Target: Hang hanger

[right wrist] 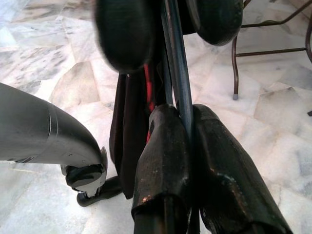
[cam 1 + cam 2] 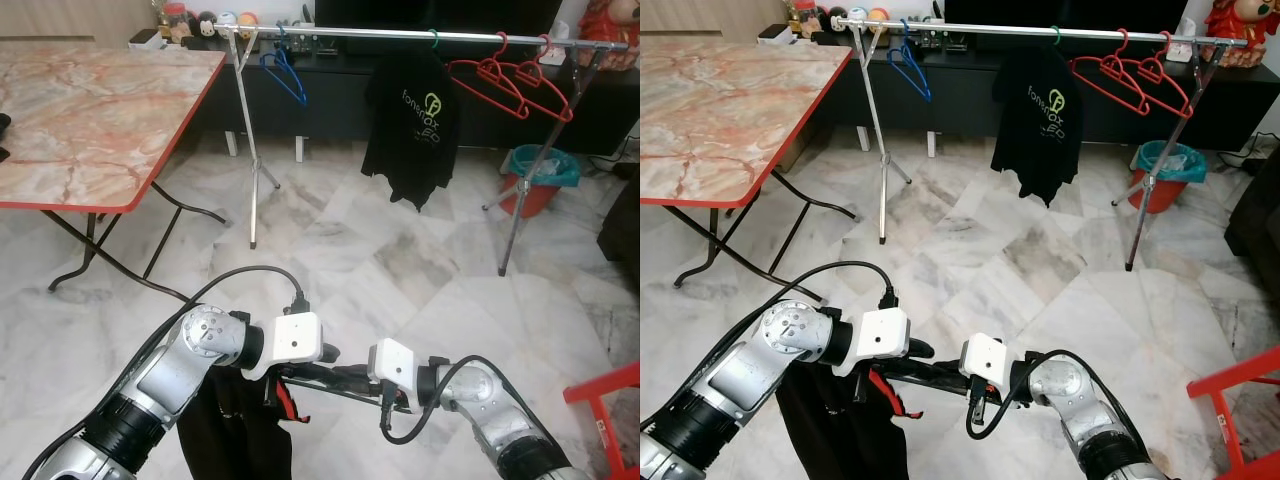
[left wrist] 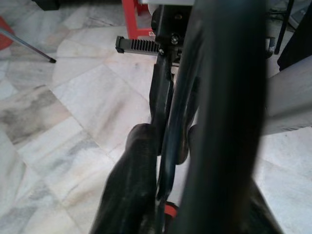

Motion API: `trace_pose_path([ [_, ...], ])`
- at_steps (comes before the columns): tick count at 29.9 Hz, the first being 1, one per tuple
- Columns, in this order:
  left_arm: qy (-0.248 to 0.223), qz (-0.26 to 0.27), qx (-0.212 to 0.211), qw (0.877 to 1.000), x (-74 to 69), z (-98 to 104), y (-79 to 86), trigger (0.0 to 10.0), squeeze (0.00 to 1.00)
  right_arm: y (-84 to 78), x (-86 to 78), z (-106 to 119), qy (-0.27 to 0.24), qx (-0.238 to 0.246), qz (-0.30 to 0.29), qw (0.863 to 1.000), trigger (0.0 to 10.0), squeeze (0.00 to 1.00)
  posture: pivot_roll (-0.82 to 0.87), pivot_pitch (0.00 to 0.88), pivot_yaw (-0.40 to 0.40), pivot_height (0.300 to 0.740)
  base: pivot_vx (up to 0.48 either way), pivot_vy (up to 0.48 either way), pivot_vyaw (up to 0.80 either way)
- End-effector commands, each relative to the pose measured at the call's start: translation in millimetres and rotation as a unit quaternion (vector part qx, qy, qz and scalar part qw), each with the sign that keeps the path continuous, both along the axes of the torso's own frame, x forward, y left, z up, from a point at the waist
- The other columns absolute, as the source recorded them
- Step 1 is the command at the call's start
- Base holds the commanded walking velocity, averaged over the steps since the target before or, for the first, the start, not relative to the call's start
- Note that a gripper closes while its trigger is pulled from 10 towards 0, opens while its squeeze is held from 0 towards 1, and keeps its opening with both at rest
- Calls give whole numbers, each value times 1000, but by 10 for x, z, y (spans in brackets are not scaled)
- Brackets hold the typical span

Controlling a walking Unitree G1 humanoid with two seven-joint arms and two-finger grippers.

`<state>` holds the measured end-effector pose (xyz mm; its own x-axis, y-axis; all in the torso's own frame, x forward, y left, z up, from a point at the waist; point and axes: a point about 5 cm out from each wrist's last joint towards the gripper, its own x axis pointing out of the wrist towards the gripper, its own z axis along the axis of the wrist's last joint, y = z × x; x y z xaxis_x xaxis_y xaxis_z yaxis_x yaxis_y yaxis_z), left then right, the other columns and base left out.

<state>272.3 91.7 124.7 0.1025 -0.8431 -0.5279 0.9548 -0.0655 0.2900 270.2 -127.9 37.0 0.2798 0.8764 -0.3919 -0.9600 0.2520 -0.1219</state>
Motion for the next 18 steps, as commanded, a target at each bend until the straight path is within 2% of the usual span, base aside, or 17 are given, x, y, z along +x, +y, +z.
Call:
trace_pose_path([
  [1, -8, -17, -7, 1000, -2, 101, -25, 10000, 1000, 36, 47, 48, -12, 7, -2, 1000, 0, 0, 82, 65, -4, 740, 0, 0, 0],
  [8, -7, -23, 4, 1000, -6, 130, 21, 10000, 1000, 34, 41, 39, -14, 9, -6, 1000, 0, 0, 85, 68, 0, 740, 0, 0, 0],
  [12, -27, -13, 14, 999, 29, 108, 59, 10000, 1000, 36, 40, 45, -13, 12, -4, 1000, 0, 0, 84, 68, 1, 740, 0, 0, 0],
  [14, -40, 7, 1, 999, 72, 107, 50, 10000, 1000, 38, 43, 49, -15, 13, -5, 1000, 0, 0, 85, 67, 0, 740, 0, 0, 0],
  [15, -42, 10, -1, 999, 78, 107, 48, 10000, 0, 39, 43, 50, -15, 14, -5, 1000, 0, 0, 85, 67, 0, 740, 0, 0, 0],
  [18, -30, 20, -11, 999, 81, 82, 65, 10000, 0, 43, 48, 56, -17, 16, -6, 1000, 0, 0, 84, 65, -1, 740, 0, 0, 0],
])
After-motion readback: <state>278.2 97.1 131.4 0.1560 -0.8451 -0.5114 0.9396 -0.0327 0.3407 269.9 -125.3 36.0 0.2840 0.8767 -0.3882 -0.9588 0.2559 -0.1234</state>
